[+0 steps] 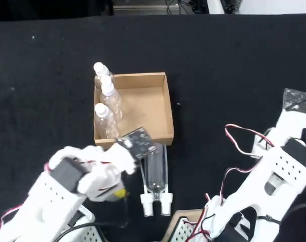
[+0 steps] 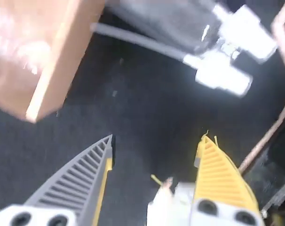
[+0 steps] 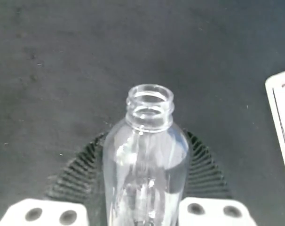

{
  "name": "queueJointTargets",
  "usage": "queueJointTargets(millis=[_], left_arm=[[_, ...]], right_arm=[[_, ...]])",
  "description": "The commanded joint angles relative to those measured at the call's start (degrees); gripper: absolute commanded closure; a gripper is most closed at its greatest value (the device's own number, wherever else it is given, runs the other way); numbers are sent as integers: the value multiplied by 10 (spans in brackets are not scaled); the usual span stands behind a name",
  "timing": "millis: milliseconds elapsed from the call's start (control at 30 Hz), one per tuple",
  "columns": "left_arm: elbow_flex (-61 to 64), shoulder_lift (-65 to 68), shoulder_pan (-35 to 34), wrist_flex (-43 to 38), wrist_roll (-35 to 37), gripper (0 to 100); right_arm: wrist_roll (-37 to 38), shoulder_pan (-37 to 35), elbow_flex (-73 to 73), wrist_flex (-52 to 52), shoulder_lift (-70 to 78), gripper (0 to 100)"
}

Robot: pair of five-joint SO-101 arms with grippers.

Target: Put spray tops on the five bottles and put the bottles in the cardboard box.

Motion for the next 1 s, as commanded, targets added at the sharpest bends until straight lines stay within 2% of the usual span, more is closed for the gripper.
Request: queueJointTargets(millis=[0,167,300,533,700,967], left_arm=[[10,70,48,-114,65,736],[11,152,53,-216,186,736],[10,193,54,-229,256,734],[41,207,53,-217,259,736],[92,211,58,-295,259,734],[122,212,151,-364,265,735]], right_arm=[[20,25,-2,-11,-24,871],[23,37,-2,-13,-24,871],[24,37,-3,-13,-24,871],[24,32,-3,-13,-24,871],[24,32,-3,-13,-24,871],[43,37,-3,-13,-24,871]])
